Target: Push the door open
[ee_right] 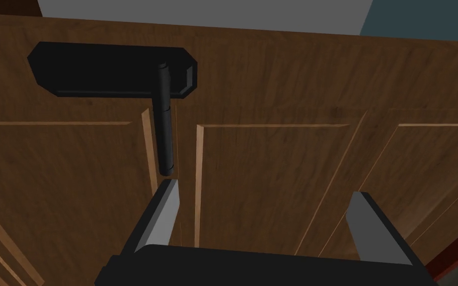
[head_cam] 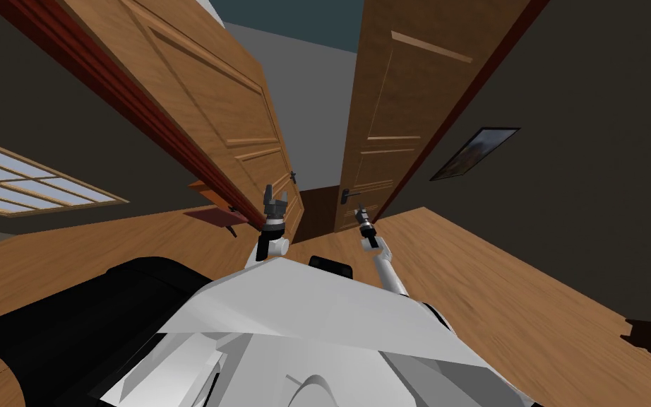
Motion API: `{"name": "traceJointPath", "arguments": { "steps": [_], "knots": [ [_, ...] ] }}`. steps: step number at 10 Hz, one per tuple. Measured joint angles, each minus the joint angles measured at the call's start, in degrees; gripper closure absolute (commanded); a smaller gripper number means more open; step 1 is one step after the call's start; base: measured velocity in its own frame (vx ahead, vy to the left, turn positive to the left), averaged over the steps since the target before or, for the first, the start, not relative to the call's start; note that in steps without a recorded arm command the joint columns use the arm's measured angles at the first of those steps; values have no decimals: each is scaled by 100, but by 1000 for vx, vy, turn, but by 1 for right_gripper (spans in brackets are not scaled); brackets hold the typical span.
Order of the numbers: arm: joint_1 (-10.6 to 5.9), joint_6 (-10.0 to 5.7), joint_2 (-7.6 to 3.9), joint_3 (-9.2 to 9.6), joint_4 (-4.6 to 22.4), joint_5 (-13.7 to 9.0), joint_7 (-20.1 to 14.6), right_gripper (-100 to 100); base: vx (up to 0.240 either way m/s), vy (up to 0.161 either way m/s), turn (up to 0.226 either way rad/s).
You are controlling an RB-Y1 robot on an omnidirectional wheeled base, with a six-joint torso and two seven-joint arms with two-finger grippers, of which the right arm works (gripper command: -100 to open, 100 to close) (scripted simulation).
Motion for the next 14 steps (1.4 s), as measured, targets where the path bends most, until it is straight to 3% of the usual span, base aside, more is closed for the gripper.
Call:
{"name": "traceJointPath", "arguments": {
  "steps": [2, 5, 9, 14],
  "knots": [
    [-154, -50, -15, 13, 319, 48, -74, -100, 61, -64, 41],
    [-548, -100, -63, 55, 943, 162, -281, -100, 73, -90, 62],
    [-957, -187, -129, 116, 1685, 305, -535, -100, 61, -95, 50],
    [-1360, -203, -173, 188, 2335, 451, -796, -100, 52, -61, 34]
  ]
}}
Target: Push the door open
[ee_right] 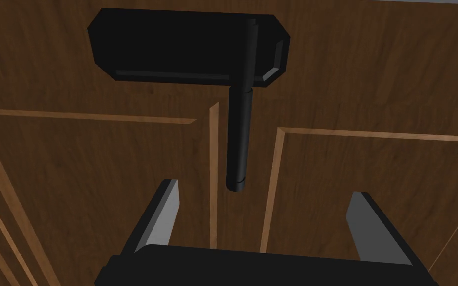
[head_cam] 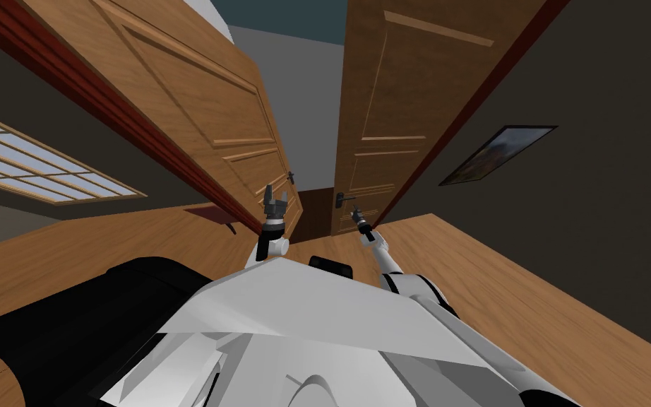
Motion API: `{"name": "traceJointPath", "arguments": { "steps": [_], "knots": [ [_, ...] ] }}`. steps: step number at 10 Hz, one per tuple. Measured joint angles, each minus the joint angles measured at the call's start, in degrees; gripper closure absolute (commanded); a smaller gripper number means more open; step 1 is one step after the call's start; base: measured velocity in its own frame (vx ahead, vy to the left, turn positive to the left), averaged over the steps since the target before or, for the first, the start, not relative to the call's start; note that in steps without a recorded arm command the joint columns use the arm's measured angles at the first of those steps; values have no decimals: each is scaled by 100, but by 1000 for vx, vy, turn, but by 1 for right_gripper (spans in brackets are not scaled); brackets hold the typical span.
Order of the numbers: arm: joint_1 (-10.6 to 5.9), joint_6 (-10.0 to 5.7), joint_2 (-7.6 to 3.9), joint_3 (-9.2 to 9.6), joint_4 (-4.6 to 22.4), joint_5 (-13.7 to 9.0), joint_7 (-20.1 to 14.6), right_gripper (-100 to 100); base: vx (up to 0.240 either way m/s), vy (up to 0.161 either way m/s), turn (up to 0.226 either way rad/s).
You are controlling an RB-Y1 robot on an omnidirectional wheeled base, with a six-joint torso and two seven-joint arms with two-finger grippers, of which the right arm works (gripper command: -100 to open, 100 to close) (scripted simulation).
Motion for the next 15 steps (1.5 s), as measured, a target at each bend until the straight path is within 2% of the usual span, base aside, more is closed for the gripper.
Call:
{"name": "traceJointPath", "arguments": {
  "steps": [3, 12, 13, 15],
  "knots": [
    [-193, -48, -5, 13, 335, 55, -74, -100, 39, -35, 24],
    [-219, -1, 69, -94, 400, -37, 97, -100, 166, 64, 29],
    [-221, 1, 71, -95, 399, -38, 102, 100, -7, -3, -4],
    [-247, -3, 63, -103, 384, -40, 99, 100, -16, -10, 14]
  ]
}}
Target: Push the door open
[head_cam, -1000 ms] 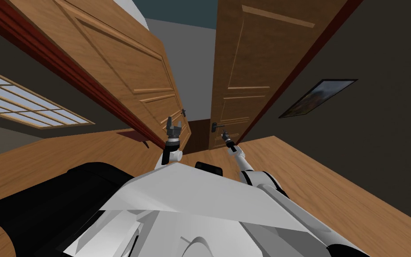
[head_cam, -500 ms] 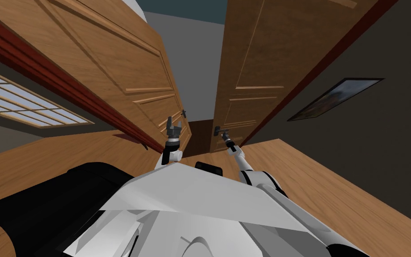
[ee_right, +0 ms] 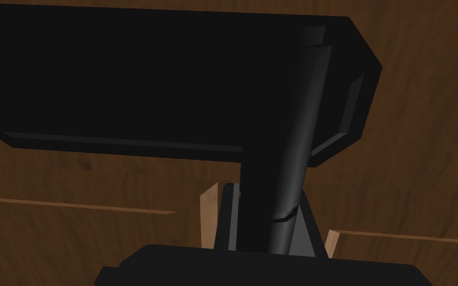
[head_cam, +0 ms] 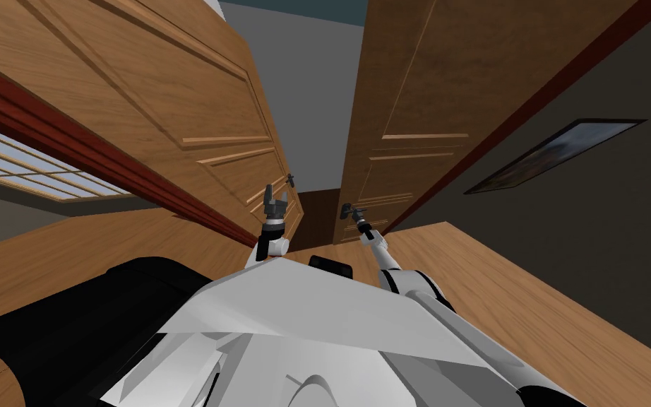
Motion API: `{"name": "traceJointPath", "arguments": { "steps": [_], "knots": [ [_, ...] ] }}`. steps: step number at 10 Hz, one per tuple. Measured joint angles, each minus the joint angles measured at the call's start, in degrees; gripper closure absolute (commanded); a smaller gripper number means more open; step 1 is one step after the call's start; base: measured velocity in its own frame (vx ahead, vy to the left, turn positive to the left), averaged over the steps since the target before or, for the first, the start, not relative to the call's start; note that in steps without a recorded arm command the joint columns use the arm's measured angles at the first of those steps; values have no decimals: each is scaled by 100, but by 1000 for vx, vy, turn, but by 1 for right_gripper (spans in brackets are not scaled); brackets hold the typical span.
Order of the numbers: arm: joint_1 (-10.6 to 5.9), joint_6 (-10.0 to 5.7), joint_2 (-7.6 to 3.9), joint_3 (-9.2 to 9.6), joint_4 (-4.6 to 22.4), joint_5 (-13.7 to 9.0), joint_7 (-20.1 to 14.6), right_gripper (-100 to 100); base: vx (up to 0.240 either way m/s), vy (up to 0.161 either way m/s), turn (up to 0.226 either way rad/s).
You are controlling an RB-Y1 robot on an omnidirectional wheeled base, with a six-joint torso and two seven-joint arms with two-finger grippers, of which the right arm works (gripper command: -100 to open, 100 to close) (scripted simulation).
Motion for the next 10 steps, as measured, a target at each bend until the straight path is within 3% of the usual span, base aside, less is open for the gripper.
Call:
{"name": "traceJointPath", "arguments": {
  "steps": [4, 5, 6, 7, 10],
  "knots": [
    [-6, 8, 1, 1, 0, 1, 0, 100, 24, 15, -6],
    [56, 44, 1, -5, -43, -10, 13, 100, 133, 93, -43],
    [-1, -1, 27, -67, 139, -42, 84, 100, 165, 106, -36],
    [20, 11, 28, -94, 147, -63, 123, 100, 165, 129, -31],
    [156, 182, 12, -163, -150, -130, 169, 100, 141, 96, -22]
  ]
}}
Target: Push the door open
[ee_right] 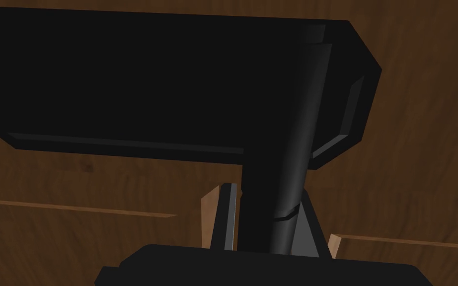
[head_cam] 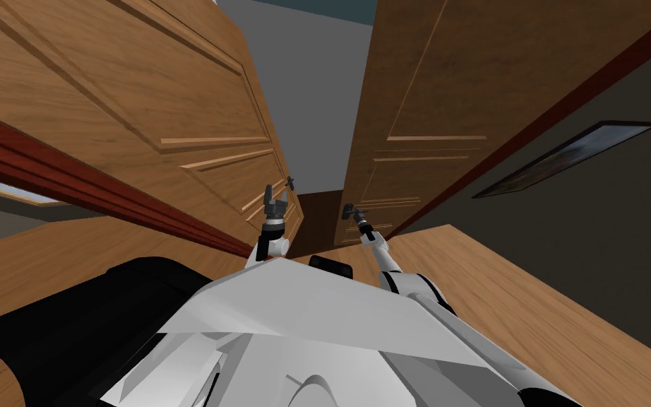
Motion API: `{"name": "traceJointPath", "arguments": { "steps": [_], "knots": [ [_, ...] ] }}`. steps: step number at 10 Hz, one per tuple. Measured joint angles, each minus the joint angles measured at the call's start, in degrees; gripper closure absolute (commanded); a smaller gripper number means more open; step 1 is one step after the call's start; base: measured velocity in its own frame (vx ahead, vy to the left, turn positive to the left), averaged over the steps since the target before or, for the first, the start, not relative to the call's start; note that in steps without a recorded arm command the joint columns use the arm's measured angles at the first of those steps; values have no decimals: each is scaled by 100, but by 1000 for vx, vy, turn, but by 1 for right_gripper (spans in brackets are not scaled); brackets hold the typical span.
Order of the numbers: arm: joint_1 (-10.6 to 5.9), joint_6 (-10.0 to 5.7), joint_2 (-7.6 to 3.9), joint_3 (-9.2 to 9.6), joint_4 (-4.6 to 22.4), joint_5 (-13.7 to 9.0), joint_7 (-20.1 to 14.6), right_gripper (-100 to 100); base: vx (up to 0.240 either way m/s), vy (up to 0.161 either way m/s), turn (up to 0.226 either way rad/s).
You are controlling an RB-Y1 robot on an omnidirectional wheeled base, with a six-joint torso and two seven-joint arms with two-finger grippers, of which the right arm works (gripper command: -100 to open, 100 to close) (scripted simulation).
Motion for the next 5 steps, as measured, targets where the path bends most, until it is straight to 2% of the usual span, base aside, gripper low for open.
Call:
{"name": "traceJointPath", "arguments": {
  "steps": [1, 3, 4, 5],
  "knots": [
    [-144, -100, 11, -85, 251, -43, 80, 100, 137, 126, -62],
    [-178, -141, 9, -221, 358, -131, 220, 100, 132, 113, -40],
    [-222, -158, 10, -272, 430, -158, 263, 100, 42, 33, 12],
    [-207, -146, -18, -268, 372, -161, 248, 100, 0, 0, 0]
  ]
}}
